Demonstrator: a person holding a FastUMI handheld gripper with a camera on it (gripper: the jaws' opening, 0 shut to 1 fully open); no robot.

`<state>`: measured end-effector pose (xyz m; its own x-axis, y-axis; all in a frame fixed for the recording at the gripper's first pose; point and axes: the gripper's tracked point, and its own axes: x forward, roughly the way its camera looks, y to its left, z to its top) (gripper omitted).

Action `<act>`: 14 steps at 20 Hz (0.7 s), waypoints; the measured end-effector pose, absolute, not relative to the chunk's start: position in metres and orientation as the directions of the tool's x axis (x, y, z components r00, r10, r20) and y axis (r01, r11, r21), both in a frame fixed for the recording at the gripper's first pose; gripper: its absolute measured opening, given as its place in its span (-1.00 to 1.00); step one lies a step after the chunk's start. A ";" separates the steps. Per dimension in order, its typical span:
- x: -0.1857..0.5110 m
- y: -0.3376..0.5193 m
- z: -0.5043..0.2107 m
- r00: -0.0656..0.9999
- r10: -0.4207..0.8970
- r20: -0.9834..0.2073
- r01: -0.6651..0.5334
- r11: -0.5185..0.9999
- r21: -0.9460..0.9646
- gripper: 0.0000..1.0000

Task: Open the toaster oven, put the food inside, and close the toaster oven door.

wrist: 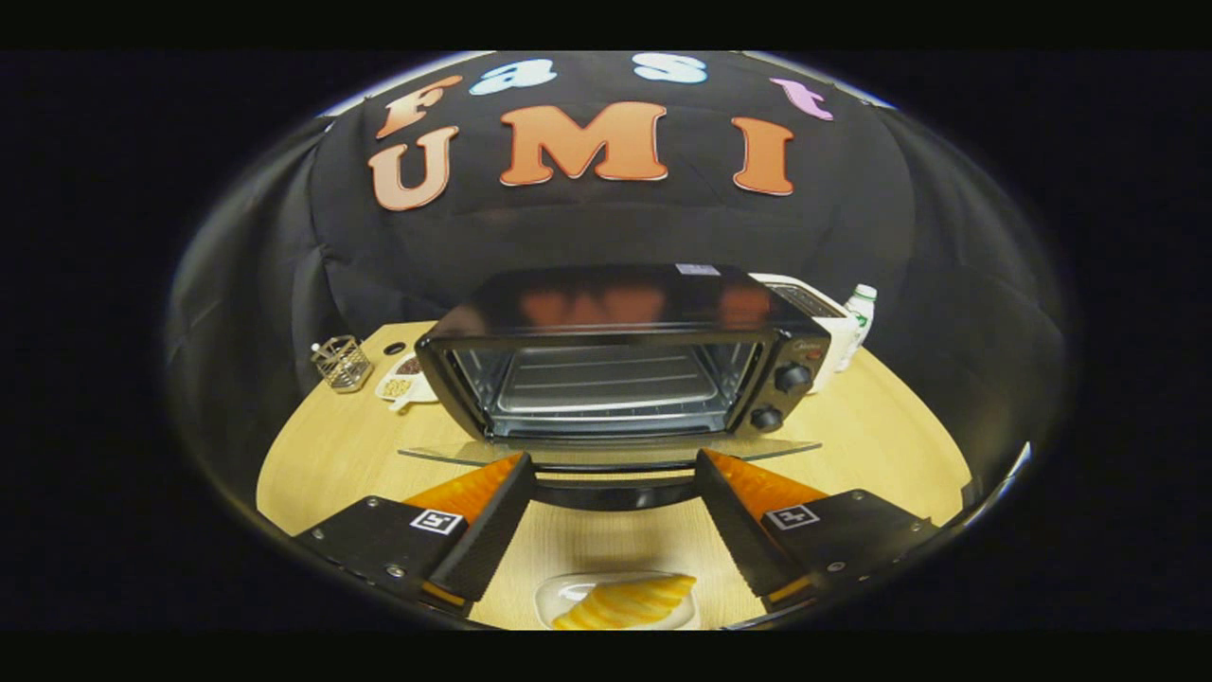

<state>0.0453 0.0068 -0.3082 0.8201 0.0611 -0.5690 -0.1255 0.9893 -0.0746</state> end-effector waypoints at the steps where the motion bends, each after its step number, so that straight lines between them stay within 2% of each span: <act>1: 0.041 0.006 -0.313 0.813 0.060 -0.580 -0.124 0.990 -0.072 1.00; 9: 0.020 -0.001 -0.335 0.786 0.055 -0.615 -0.134 0.988 -0.082 1.00; 14: 0.006 -0.007 -0.363 0.730 0.040 -0.682 -0.104 0.993 -0.053 1.00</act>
<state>0.0056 -0.0071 -0.3627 0.7304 0.0399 -0.6818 -0.1037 0.9932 -0.0530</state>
